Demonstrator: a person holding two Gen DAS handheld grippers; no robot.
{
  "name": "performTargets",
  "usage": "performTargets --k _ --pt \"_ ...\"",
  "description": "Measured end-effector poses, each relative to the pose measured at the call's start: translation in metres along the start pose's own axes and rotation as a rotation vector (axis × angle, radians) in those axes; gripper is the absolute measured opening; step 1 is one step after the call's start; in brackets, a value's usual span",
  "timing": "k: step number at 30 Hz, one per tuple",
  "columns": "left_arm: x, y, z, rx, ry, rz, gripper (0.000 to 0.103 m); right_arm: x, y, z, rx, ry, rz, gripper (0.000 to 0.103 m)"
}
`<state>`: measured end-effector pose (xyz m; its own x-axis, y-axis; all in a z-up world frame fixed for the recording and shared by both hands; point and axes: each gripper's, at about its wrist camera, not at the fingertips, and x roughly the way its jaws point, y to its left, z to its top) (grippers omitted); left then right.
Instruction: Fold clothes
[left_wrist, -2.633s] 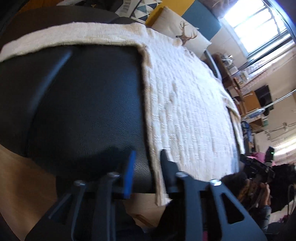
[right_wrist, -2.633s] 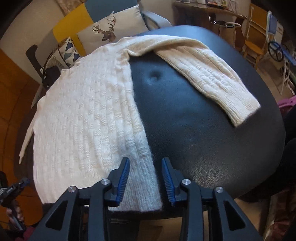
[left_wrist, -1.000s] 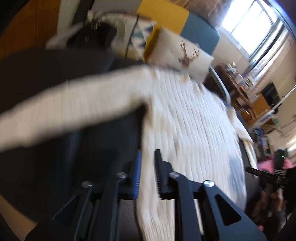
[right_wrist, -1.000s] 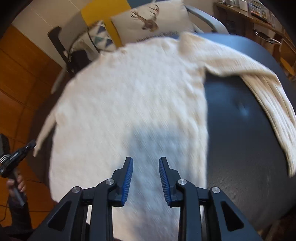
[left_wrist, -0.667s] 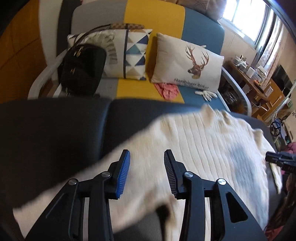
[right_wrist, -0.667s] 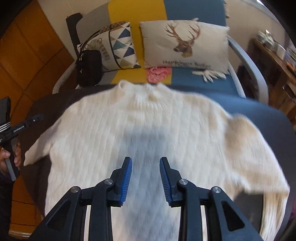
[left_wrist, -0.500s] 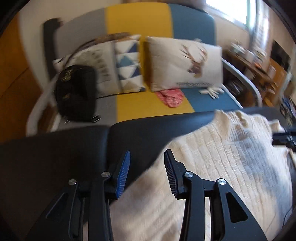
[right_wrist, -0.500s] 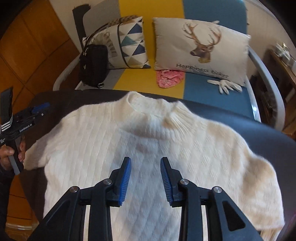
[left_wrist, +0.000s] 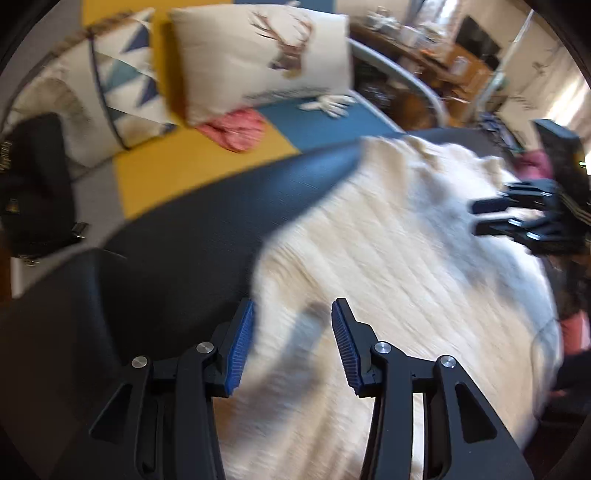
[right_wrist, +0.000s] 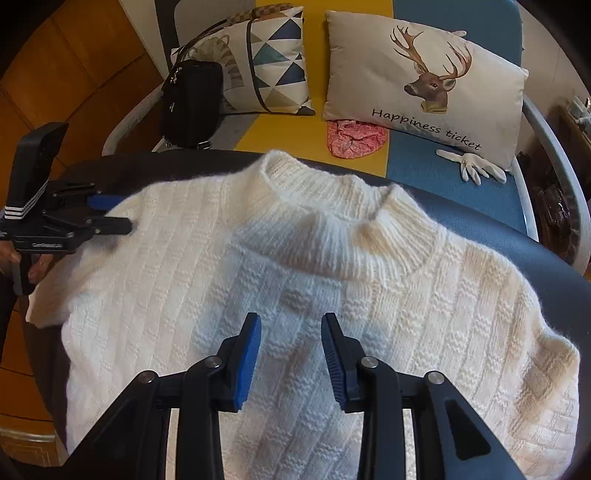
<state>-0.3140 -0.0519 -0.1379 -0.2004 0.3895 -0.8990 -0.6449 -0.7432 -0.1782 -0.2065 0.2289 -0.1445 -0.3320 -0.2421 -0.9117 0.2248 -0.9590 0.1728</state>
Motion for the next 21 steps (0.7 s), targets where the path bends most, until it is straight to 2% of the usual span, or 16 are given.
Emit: performTargets --k 3,4,5,10,12,15,18,19,20,21 --pt "0.009 0.002 -0.001 -0.023 -0.027 0.029 0.054 0.001 -0.005 0.003 0.014 -0.001 -0.019 0.034" --pt "0.011 0.003 -0.002 -0.037 -0.044 0.032 0.048 0.002 -0.007 0.002 0.024 0.002 -0.014 0.034" --pt "0.011 0.001 -0.002 -0.045 -0.06 0.057 0.005 0.003 -0.008 0.001 0.033 0.002 -0.012 0.034" --pt "-0.004 -0.028 -0.005 0.003 -0.179 0.262 0.006 -0.002 -0.008 0.003 0.038 -0.06 -0.065 0.034" --pt "-0.007 -0.033 -0.003 0.022 -0.195 0.331 0.006 0.0 -0.007 0.012 0.037 -0.061 -0.071 0.034" --pt "0.001 -0.02 0.006 -0.019 -0.173 0.427 0.006 0.018 0.0 0.025 0.024 -0.041 -0.1 0.034" --pt "0.013 -0.004 0.017 -0.077 -0.143 0.525 0.006 0.033 0.008 0.039 0.015 -0.063 -0.132 0.034" --pt "0.016 0.004 0.019 -0.116 -0.12 0.512 0.007 0.036 0.01 0.045 0.014 -0.077 -0.142 0.033" --pt "0.019 0.013 0.021 -0.154 -0.097 0.492 0.012 0.038 0.01 0.049 0.035 -0.08 -0.133 0.033" --pt "0.013 0.017 0.02 -0.196 -0.112 0.468 0.015 0.037 0.008 0.052 0.056 -0.076 -0.117 0.033"
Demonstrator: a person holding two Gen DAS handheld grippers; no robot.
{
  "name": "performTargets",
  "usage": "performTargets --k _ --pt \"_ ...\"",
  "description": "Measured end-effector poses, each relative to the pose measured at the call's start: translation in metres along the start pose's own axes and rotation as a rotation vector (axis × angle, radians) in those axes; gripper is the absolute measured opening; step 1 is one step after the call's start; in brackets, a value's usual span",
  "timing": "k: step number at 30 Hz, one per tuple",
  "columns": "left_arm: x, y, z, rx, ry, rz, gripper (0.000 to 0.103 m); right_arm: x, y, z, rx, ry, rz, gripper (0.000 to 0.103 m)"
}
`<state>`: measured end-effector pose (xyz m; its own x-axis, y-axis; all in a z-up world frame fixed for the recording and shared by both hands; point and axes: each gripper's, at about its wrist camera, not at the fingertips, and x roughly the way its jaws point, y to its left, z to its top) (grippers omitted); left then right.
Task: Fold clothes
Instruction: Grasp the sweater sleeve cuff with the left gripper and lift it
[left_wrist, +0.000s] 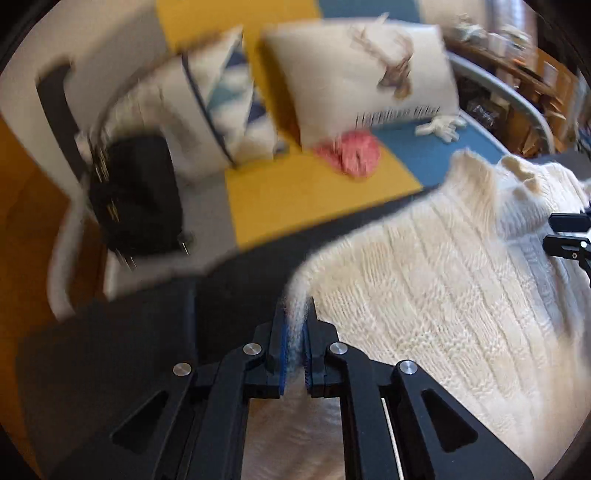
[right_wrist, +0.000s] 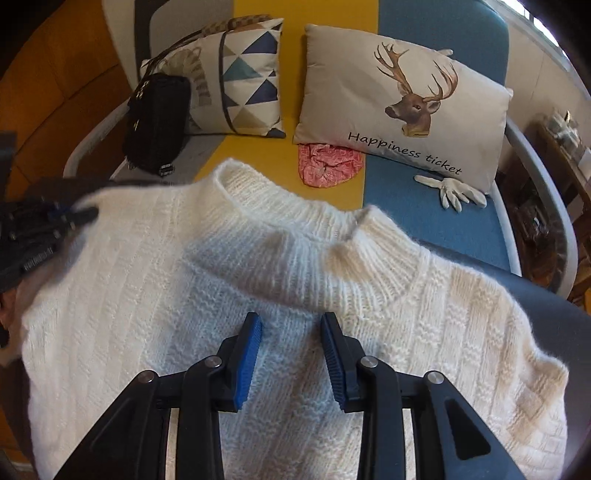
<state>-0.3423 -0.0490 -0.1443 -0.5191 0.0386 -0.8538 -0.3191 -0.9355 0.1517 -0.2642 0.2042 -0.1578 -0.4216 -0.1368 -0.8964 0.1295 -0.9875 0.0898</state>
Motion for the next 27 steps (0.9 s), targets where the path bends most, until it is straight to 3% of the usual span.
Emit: performTargets --k 4,5,7,11,17,18,19,20,21,23,27 --pt "-0.028 0.055 -0.019 -0.294 0.018 -0.243 0.023 -0.025 -0.004 -0.011 0.085 -0.001 0.088 0.034" --pt "-0.041 0.07 -0.032 -0.348 0.008 -0.262 0.023 -0.036 0.006 -0.019 0.074 -0.004 0.109 0.034" --pt "-0.064 0.091 -0.061 -0.423 -0.01 -0.283 0.023 -0.059 0.025 -0.04 0.036 -0.01 0.164 0.034" --pt "-0.104 0.134 -0.145 -0.588 -0.01 -0.256 0.023 -0.098 0.073 -0.095 -0.042 0.001 0.273 0.034" --pt "-0.185 0.224 -0.32 -0.98 -0.066 -0.216 0.023 -0.129 0.127 -0.169 -0.101 0.037 0.263 0.034" --pt "-0.196 0.234 -0.345 -1.027 -0.075 -0.2 0.025 -0.132 0.132 -0.179 -0.091 0.043 0.273 0.034" --pt "-0.203 0.242 -0.368 -1.062 -0.066 -0.204 0.034 -0.135 0.136 -0.188 -0.079 0.049 0.283 0.034" --pt "-0.208 0.25 -0.392 -1.094 -0.053 -0.211 0.043 -0.136 0.139 -0.195 -0.062 0.055 0.295 0.034" --pt "-0.214 0.258 -0.415 -1.127 -0.041 -0.219 0.046 -0.136 0.141 -0.201 -0.046 0.062 0.301 0.034" --pt "-0.214 0.265 -0.451 -1.213 -0.032 -0.273 0.046 -0.136 0.146 -0.211 -0.02 0.077 0.298 0.034" --pt "-0.192 0.266 -0.487 -1.333 -0.057 -0.408 0.049 -0.131 0.152 -0.225 0.006 0.106 0.271 0.034"
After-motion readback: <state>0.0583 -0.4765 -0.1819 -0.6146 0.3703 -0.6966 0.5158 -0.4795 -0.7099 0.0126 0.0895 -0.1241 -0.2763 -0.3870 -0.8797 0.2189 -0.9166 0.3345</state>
